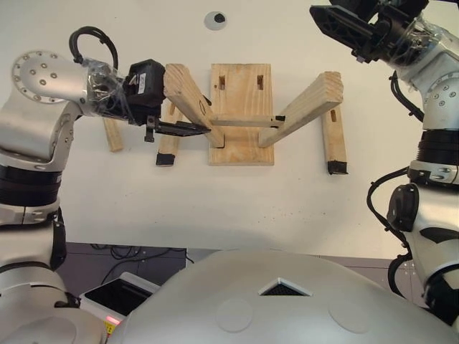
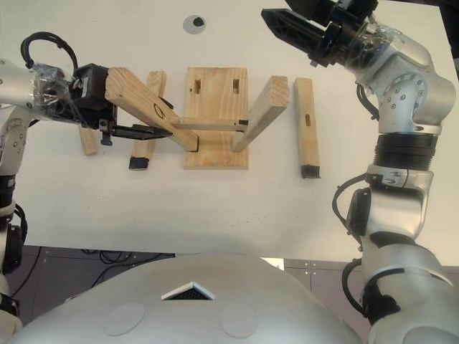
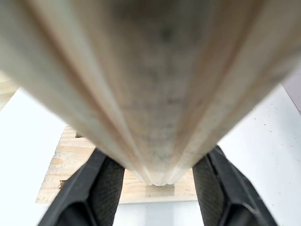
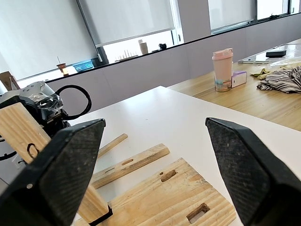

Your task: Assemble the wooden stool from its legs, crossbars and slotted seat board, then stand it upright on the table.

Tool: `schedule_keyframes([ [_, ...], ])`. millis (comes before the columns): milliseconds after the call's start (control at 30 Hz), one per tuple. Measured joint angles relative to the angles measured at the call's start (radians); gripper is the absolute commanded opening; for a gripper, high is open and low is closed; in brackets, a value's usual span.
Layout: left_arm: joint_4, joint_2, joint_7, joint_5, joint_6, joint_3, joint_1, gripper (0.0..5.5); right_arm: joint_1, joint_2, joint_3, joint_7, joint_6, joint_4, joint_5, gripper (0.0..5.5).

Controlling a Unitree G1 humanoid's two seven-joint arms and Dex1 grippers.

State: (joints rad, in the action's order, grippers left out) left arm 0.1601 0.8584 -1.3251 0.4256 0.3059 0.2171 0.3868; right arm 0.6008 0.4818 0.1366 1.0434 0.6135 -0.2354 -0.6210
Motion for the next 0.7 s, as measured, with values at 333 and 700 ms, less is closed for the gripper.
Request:
schedule_keyframes([
  [333,-0.114,-0.042,0.041,0.053,-0.024,0.023,-0.022,2.00,0.000,-0.002,-0.031,0.002,0.001,-0.004,-0.001,3.92],
  [700,-0.078,-0.048,0.093,-0.123,0.039,0.205,-0.137,3.08,-0.011,-0.002,-0.009,-0.023,0.001,0.012,-0.007,3.92],
])
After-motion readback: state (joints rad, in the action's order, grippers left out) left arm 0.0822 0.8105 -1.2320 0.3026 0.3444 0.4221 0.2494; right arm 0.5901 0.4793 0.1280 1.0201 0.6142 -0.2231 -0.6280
